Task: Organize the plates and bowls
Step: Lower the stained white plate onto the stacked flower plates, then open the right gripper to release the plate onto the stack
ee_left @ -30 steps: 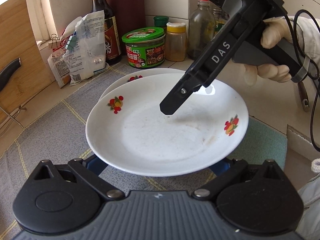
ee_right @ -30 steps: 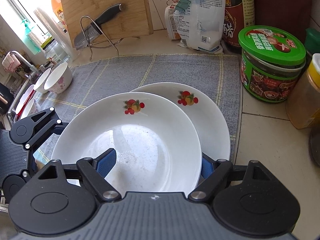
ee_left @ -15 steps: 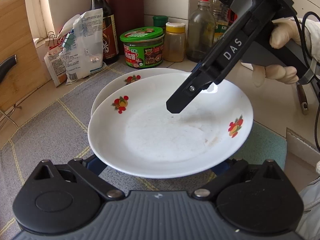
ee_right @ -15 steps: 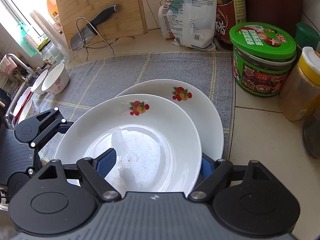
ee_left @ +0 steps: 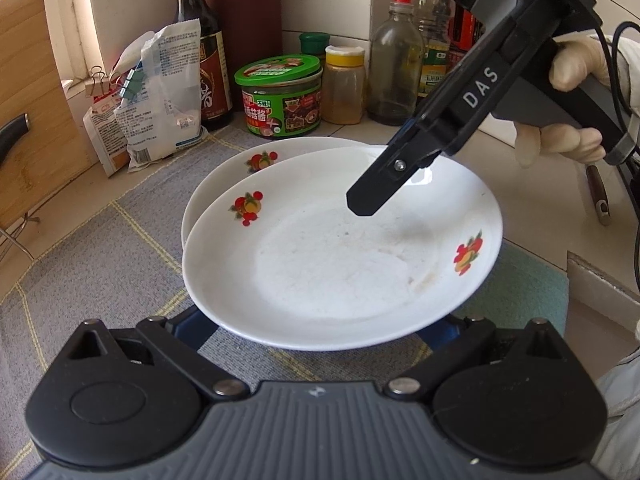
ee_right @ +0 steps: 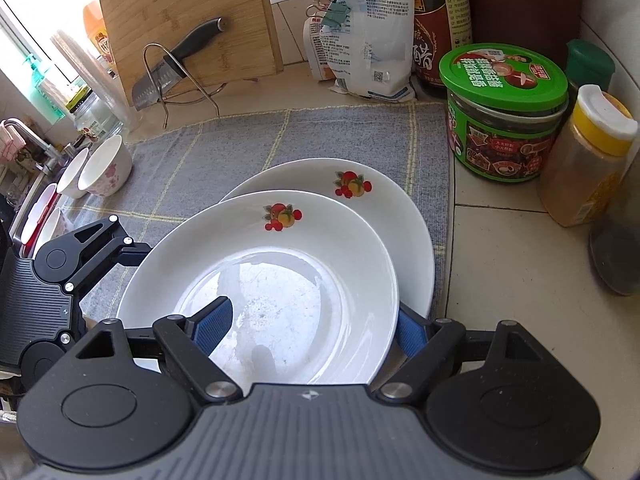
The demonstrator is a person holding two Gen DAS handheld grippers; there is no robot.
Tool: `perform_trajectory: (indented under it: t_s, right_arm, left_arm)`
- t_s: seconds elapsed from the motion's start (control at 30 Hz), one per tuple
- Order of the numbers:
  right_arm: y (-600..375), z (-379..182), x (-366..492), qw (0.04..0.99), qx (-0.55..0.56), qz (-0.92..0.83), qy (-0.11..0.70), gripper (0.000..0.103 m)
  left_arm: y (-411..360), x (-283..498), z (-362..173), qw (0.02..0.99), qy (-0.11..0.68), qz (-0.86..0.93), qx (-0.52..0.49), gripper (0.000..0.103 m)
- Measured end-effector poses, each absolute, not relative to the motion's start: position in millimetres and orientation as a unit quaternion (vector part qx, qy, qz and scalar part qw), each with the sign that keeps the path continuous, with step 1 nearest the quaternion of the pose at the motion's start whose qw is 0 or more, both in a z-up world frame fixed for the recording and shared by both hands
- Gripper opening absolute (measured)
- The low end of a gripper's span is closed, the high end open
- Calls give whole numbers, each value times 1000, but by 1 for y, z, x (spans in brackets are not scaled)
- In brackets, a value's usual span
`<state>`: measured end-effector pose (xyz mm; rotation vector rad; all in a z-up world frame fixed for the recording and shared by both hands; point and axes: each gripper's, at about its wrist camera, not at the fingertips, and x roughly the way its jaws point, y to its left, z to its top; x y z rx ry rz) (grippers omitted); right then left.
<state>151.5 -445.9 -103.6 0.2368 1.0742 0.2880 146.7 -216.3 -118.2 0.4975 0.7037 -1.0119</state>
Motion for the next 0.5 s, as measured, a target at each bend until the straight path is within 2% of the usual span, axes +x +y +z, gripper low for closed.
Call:
perform_trajectory:
  t_s: [0.5]
  right_arm:
    - [-442, -101, 153, 844, 112, 116, 512, 89]
  left_arm:
    - [-206, 142, -113, 786, 320, -477, 227, 101]
